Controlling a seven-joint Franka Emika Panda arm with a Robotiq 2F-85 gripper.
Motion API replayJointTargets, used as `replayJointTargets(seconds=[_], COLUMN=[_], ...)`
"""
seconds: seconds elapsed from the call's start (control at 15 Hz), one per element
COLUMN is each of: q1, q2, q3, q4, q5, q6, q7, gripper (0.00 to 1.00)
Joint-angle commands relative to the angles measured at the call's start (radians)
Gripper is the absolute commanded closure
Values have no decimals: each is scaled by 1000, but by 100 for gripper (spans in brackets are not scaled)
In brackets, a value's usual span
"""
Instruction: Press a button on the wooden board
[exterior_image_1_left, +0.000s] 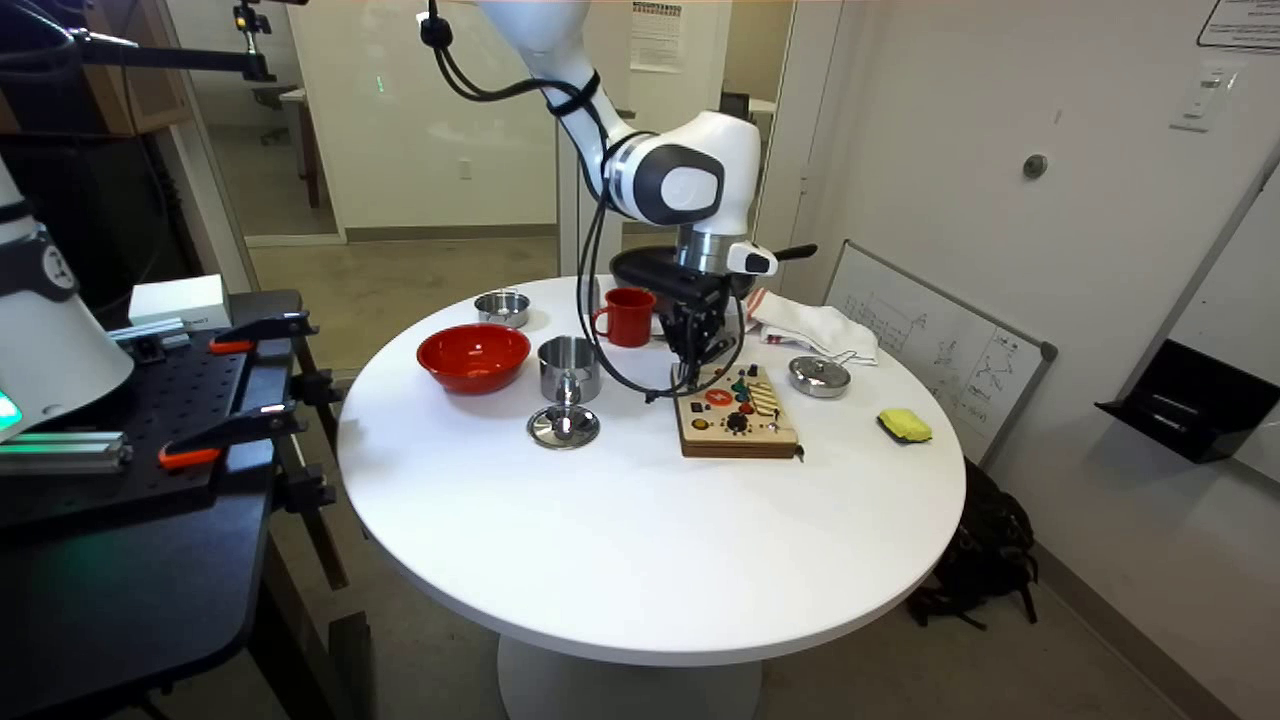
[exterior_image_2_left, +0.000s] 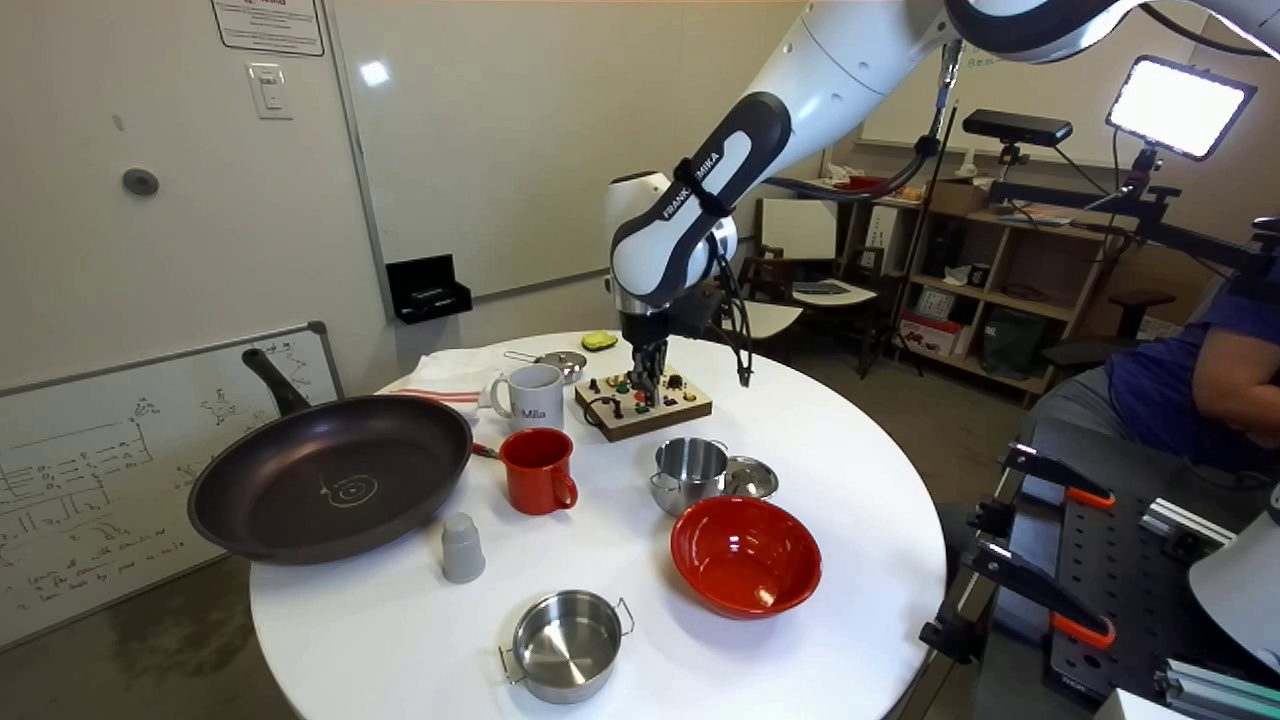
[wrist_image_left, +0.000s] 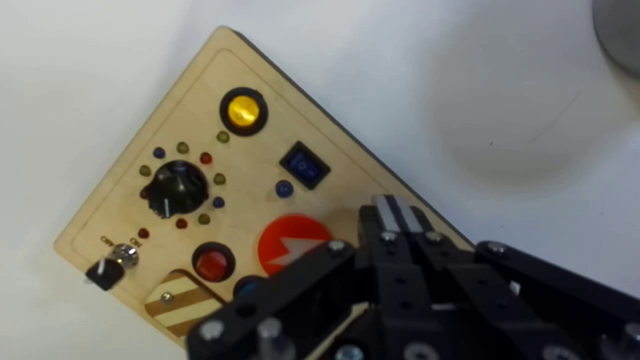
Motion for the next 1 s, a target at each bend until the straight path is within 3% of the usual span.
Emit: replayJointTargets(seconds=[0.0,0.93], q1=[5,-3], q2=[-2,47], q3=[-4,5], q4=[15,63], q5=[-22,-20], q6=[-24,-61], q7=[14,-5], gripper=[97,96])
